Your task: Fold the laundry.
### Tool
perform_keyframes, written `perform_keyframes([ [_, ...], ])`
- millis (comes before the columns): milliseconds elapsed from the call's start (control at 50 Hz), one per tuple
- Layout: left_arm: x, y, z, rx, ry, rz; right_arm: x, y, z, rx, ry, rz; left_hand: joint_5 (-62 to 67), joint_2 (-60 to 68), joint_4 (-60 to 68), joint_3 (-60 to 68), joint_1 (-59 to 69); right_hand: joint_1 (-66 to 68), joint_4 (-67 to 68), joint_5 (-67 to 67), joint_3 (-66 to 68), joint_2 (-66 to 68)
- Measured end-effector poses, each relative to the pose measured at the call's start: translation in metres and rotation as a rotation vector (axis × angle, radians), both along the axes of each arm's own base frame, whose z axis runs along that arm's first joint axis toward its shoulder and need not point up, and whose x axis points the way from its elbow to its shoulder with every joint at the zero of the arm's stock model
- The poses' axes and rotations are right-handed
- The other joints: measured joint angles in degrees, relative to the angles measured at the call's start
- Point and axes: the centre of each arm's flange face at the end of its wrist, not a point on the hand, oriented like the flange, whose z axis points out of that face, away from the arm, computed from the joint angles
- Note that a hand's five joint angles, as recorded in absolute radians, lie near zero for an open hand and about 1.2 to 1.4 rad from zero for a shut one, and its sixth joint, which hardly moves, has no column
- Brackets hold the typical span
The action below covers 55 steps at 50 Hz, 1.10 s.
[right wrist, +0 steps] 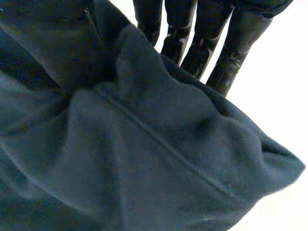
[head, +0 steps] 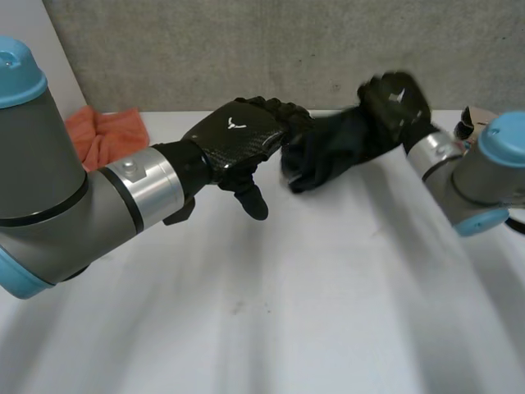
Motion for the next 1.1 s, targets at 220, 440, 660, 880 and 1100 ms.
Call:
perform_keyframes([
  [220, 0.0, 0.002, 0.005, -0.014, 0.009, -0.001, -0.094, -0.05, 0.104, -0.255, -0.184, -0.315, 0.0, 0.0, 0.0, 0.0, 0.0, 0.0, 0.0, 0.1, 0.1, 0.0],
  [440, -0.003, 0.006, 0.007, -0.016, 0.012, -0.012, -0.196, -0.091, 0.084, -0.263, -0.133, -0.49, 0.0, 0.0, 0.0, 0.0, 0.0, 0.0, 0.1, 0.5, 0.3, 0.0],
  [660, -0.004, 0.006, 0.005, -0.012, 0.011, -0.015, -0.225, -0.102, 0.03, -0.149, -0.076, -0.467, 0.0, 0.0, 0.0, 0.0, 0.0, 0.0, 0.2, 1.4, 0.3, 0.0],
  [880, -0.004, 0.009, 0.003, -0.005, 0.006, -0.019, -0.242, -0.108, 0.032, -0.182, -0.043, -0.431, 0.0, 0.0, 0.0, 0.0, 0.0, 0.0, 0.2, 1.5, 0.3, 0.0],
  [1100, -0.006, 0.004, 0.011, -0.033, 0.021, -0.009, -0.227, -0.13, 0.1, -0.496, -0.11, -0.425, 0.0, 0.0, 0.0, 0.0, 0.1, 0.0, 0.2, 1.4, 0.3, 0.0],
])
